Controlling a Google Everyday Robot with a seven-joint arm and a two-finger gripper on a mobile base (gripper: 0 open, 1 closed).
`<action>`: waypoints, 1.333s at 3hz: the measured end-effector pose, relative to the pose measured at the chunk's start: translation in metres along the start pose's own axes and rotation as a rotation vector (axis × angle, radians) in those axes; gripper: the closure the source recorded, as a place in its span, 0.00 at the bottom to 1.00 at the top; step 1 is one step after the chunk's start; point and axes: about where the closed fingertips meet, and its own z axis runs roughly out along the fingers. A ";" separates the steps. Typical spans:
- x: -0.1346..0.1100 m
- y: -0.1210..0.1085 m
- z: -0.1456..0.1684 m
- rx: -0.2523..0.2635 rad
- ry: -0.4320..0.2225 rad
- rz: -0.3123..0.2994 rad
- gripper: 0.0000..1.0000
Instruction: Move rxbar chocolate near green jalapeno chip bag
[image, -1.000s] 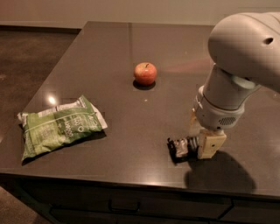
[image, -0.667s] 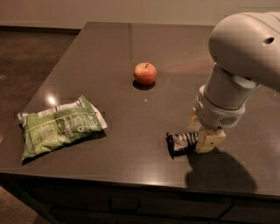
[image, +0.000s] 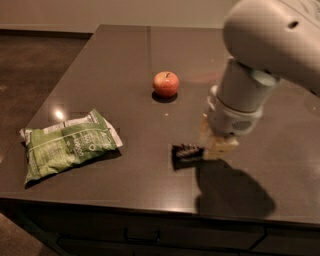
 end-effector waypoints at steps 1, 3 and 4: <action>-0.055 -0.022 -0.013 -0.006 -0.082 -0.011 1.00; -0.129 -0.039 -0.011 -0.028 -0.163 -0.047 1.00; -0.130 -0.039 -0.012 -0.024 -0.163 -0.048 0.84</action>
Offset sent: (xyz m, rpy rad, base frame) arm 0.0328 0.1522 0.0419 0.1806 0.0657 0.0739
